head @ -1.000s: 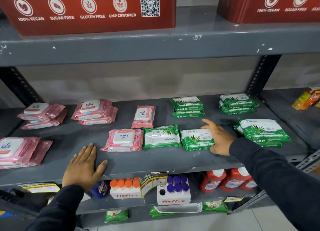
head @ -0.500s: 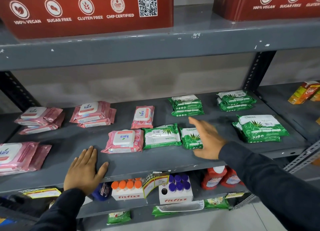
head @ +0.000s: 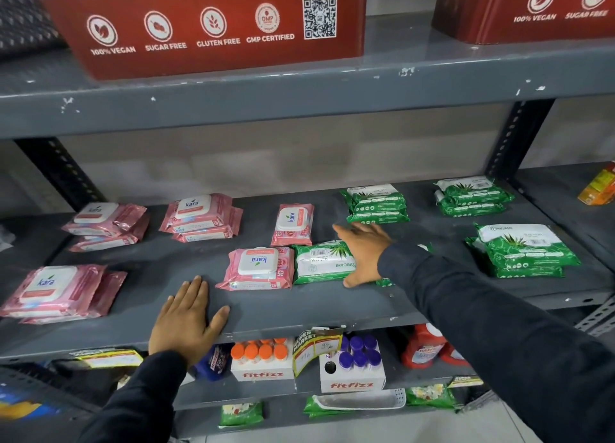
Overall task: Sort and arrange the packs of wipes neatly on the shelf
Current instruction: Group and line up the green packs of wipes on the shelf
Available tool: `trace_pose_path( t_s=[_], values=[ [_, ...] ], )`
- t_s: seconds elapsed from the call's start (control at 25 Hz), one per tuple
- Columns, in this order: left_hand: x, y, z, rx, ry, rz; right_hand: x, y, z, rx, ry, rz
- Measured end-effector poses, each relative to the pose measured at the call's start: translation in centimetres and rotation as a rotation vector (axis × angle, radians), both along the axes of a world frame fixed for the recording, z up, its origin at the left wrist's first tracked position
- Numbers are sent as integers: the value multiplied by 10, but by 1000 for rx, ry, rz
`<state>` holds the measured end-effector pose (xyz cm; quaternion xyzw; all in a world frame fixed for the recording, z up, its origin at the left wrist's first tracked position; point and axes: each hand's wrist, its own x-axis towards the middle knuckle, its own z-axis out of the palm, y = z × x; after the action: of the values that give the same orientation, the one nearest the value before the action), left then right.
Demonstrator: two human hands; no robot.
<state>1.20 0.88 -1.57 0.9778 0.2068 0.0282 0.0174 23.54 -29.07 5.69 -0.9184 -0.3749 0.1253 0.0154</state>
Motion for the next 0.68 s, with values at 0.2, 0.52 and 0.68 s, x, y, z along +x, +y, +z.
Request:
trace_pose_path(
  t_s=[0.2, 0.52, 0.68],
  values=[
    [-1, 0, -1, -11, -11, 0, 0, 10, 2, -59, -12, 34],
    [-1, 1, -3, -9, -28, 0, -4, 11, 0, 11, -29, 30],
    [-1, 1, -3, -11, -29, -3, -8, 8, 2, 79, -42, 17]
  ],
)
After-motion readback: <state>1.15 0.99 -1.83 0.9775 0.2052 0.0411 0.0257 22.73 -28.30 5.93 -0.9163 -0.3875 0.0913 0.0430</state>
